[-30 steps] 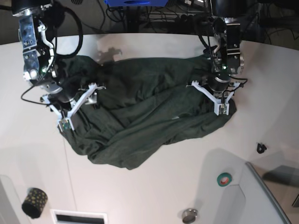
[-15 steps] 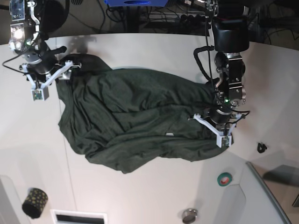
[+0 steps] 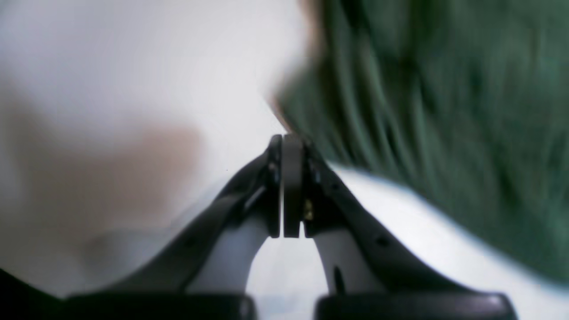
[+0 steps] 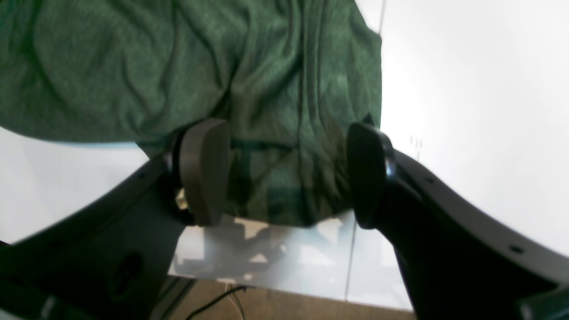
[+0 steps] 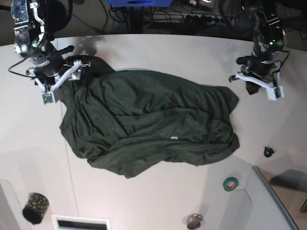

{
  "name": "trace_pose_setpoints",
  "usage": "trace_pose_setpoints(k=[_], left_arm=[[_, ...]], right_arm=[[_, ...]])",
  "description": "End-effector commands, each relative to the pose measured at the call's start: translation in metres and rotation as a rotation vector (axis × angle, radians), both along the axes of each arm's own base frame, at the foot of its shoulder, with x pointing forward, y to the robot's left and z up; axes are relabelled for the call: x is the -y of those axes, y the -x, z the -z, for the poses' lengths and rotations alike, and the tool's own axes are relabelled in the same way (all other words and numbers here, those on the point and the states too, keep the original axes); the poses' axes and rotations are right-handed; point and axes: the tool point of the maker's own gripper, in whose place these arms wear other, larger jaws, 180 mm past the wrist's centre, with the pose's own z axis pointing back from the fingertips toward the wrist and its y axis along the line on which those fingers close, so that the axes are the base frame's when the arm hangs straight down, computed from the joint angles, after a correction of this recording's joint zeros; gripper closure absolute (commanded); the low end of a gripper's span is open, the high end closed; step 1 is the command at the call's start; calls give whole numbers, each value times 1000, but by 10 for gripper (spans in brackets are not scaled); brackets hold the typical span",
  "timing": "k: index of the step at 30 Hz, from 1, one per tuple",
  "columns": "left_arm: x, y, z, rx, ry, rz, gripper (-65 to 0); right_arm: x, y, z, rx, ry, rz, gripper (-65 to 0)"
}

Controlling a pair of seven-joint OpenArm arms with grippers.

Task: Layout the t-shirt on the table in an organized manner, then fold the t-shirt properly
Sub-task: 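Grasp the shirt edge nearest the left gripper and pull it outward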

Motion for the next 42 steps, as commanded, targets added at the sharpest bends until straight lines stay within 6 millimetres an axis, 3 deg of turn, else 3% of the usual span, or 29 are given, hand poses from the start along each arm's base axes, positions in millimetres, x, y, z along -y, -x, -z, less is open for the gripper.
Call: trace_pose_setpoints(k=[1, 5, 10, 11, 13, 15, 17, 22, 24, 29, 31, 34, 39, 42], left_arm=[[-16, 5, -9, 23, -18, -33, 0], [-41, 14, -18, 60, -41, -112, 0], [-39, 25, 11, 6, 36, -143, 0], [-39, 26, 18, 9, 84, -164, -35], [-35, 29, 32, 19, 197, -212, -171], [-35, 30, 41, 22, 266, -237, -247], [-33, 34, 51, 14, 321, -266, -258], [-31, 22, 49, 35, 340, -264, -263], [-20, 16, 50, 28, 345, -227, -309], [-1, 3, 53, 16, 361, -161, -573], [3, -2, 51, 25, 368, -156, -627], [3, -9, 53, 31, 378, -160, -583], [1, -20, 70, 10, 420, -200, -438], [4, -27, 79, -5, 445, -211, -398]], right_arm=[[1, -7, -8, 36, -1, -4, -375], [0, -6, -8, 33, -4, -4, -375], [0, -4, -7, 28, -2, -5, -375], [1, -4, -6, 27, -1, -6, -375], [1, -3, -6, 23, 1, -6, -375], [2, -2, -5, 22, 2, -7, -375], [2, -2, -5, 22, 2, -7, -375], [2, -2, -5, 20, 2, -6, -375], [3, 0, 0, 7, 4, -3, -375], [8, 7, 16, -37, 8, 10, -375], [9, 9, 19, -46, 9, 12, -375], [9, 9, 19, -48, 10, 13, -375], [10, 8, 19, -46, 10, 14, -375], [10, 7, 18, -44, 10, 14, -375]])
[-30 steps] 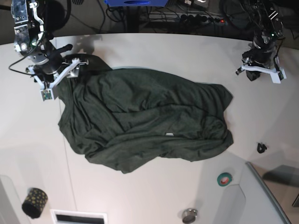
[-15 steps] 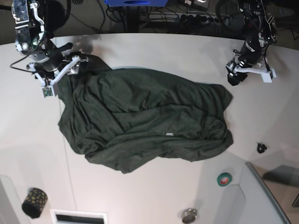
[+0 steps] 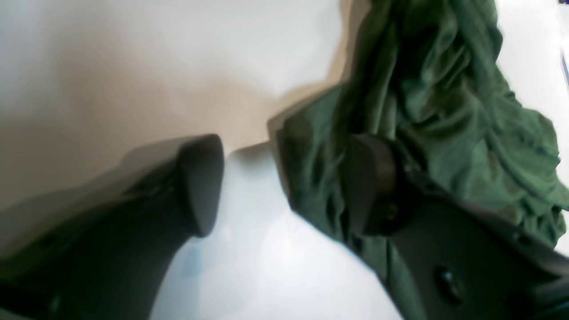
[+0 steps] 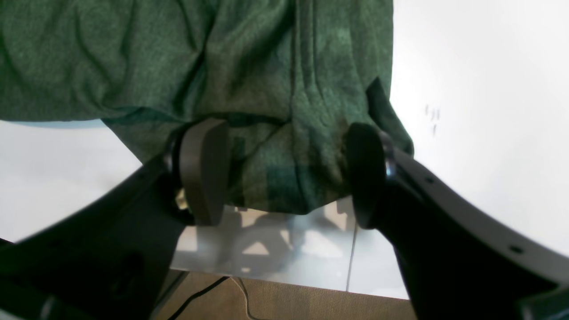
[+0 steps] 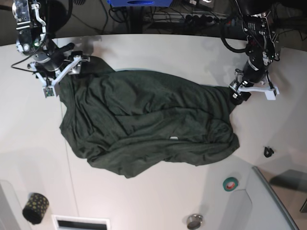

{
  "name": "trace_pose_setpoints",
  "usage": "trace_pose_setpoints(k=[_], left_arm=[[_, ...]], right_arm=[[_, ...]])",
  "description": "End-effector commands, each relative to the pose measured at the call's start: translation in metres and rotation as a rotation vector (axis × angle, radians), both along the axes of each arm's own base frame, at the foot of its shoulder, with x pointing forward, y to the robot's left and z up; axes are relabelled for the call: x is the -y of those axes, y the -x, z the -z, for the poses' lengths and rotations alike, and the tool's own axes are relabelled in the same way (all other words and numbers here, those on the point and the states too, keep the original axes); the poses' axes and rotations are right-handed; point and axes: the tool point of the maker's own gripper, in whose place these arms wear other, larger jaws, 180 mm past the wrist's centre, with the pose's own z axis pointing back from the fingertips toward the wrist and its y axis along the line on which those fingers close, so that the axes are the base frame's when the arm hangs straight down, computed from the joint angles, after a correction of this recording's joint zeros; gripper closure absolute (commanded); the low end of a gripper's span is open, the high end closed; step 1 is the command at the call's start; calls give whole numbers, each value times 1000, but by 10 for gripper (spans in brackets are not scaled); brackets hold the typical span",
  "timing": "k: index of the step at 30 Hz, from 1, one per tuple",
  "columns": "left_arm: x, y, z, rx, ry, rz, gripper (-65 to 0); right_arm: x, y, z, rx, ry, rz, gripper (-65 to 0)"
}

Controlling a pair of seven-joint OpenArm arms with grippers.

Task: Layout the t-shirt on the table in an organized manner, then fold the t-shirt properly
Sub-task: 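Grasp the shirt edge nearest the left gripper and pull it outward, then lift the shirt with both grippers and stretch it between them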

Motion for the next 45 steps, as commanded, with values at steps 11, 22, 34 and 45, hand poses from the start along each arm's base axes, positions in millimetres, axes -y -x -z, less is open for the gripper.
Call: trace_pose_setpoints(k=[11, 22, 34, 45], left_arm=[[21, -17, 19, -53, 58, 33, -390], [39, -21, 19, -54, 49, 104, -44], [49, -39, -60, 74, -41, 244, 0], [44, -64, -151, 168, -84, 227, 0]], right_arm=[[4, -19, -13, 62, 2, 0, -375], [6, -20, -14, 66, 5, 4, -375], [43, -38, -2, 46, 33, 111, -375], [44, -49, -13, 86, 34, 110, -375]])
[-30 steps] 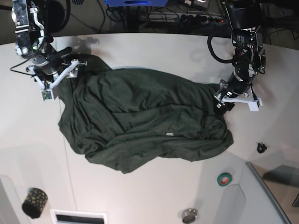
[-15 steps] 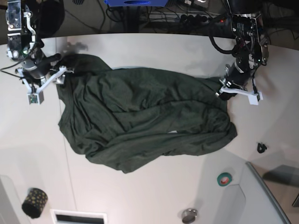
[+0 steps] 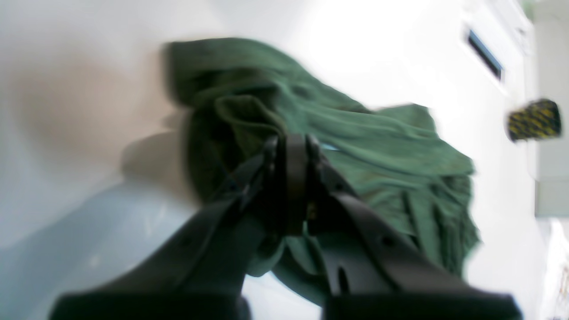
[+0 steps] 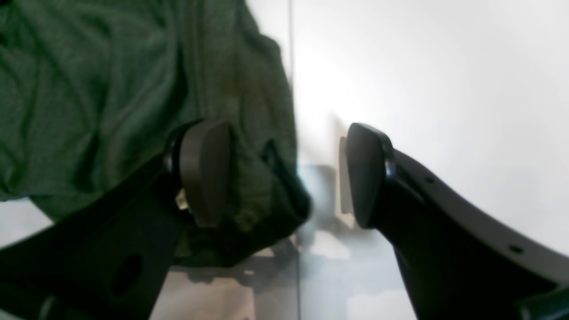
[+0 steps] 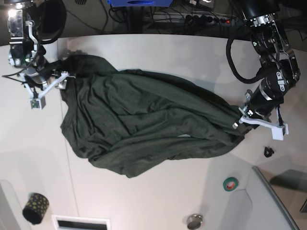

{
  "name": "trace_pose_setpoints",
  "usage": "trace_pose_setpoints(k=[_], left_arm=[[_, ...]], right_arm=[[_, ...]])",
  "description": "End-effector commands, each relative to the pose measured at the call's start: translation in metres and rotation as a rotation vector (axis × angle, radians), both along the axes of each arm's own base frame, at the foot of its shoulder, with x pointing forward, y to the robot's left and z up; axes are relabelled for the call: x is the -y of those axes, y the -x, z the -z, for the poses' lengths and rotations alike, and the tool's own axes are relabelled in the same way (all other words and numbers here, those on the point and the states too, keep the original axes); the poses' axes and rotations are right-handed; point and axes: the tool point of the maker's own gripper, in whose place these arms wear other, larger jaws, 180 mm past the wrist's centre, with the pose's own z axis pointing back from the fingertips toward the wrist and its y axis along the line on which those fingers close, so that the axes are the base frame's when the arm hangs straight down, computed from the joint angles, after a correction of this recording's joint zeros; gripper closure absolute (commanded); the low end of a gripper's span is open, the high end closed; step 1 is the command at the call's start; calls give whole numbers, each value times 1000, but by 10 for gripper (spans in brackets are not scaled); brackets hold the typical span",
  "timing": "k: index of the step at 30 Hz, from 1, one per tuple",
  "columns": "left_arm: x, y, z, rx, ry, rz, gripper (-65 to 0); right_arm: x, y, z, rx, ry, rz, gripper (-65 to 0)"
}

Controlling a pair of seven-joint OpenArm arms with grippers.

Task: Layout the t-shirt on the table in an organized manner, then fold the t-shirt properly
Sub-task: 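Lift the shirt with both grippers and stretch it between them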

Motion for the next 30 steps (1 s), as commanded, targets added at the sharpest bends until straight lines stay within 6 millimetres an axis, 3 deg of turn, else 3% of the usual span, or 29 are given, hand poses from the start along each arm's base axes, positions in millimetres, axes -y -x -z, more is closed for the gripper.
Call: trace_pose_setpoints(k=[1, 5, 8, 11, 14, 18, 20, 26, 30], left_arm=[[-2, -11, -17, 48, -9, 4, 0], [10, -25, -28, 74, 27, 21, 0], [13, -38, -39, 107, 33, 24, 0], [16, -52, -46, 128, 49, 27, 0], [16, -66, -43, 124, 85, 15, 0], [18, -74, -39, 115, 107, 13, 0], [24, -77, -41, 123, 123, 14, 0], [30, -85, -49, 146, 141, 19, 0], [29, -93, -63, 181, 138, 20, 0]], right_arm=[[0, -19, -21, 82, 5, -14, -375], [-17, -13, -47, 144, -2, -93, -375], [-43, 10, -58, 130, -26, -246, -375], [-56, 34, -54, 69, -39, -346, -375], [-67, 41, -52, 58, -59, -411, -375], [-118, 55, -49, 47, -119, -590, -375], [-147, 53, -53, 66, -147, -675, -375], [-202, 40, -64, 111, -186, -783, -380], [-214, 25, -55, 93, -164, -783, -378]])
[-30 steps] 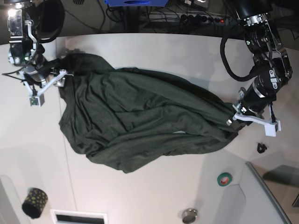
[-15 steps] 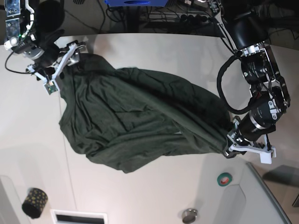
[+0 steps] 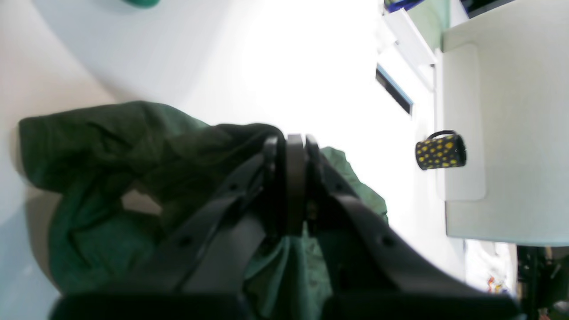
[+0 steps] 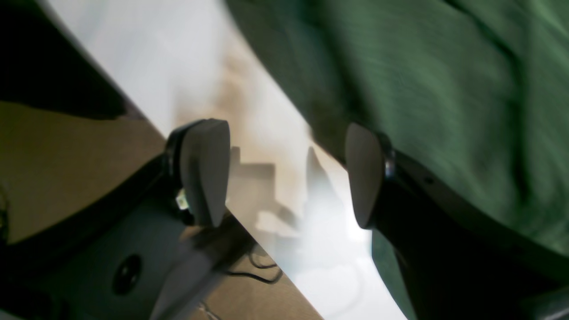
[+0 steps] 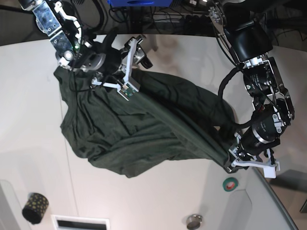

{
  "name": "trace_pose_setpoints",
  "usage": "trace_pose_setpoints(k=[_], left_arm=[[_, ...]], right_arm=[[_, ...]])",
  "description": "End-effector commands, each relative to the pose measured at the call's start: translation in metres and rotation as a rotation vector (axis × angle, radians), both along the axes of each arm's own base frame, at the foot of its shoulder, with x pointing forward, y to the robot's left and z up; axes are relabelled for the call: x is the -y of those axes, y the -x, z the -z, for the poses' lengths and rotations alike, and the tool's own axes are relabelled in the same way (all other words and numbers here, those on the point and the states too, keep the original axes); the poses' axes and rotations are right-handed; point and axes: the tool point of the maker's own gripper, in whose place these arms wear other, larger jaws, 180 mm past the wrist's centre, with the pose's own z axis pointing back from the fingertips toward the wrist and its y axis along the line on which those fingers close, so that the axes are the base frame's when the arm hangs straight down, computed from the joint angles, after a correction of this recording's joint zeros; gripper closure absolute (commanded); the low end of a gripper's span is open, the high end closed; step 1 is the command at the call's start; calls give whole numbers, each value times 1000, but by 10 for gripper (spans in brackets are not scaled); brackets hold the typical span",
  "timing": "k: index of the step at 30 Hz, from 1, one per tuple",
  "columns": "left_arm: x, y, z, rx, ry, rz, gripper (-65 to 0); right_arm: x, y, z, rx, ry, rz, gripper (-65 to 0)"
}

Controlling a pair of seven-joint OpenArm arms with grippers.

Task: Layout the t-shirt on the table in an organized manner, then fold the t-shirt properly
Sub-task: 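Lift the shirt with both grippers and stretch it between them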

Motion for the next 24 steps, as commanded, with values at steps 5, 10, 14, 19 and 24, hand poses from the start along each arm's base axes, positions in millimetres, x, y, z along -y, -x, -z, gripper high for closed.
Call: trace_pose_setpoints(k=[5, 10, 14, 19, 24], left_arm=[[-4, -10, -32, 96, -16, -6, 0], [-5, -11, -43, 128, -22, -12, 0], [-5, -19, -53, 155, -19, -12, 0], [-2, -28, -68, 189, -20, -3, 0], [-2, -25, -65, 180, -21, -1, 0]], right_arm=[[20, -25, -2, 40, 29, 100, -378], [43, -38, 0, 46, 50, 172, -378], [45, -37, 3, 34, 59, 169, -378], [10, -17, 4, 25, 27, 39, -380], [15, -33, -3, 55, 26, 67, -378]])
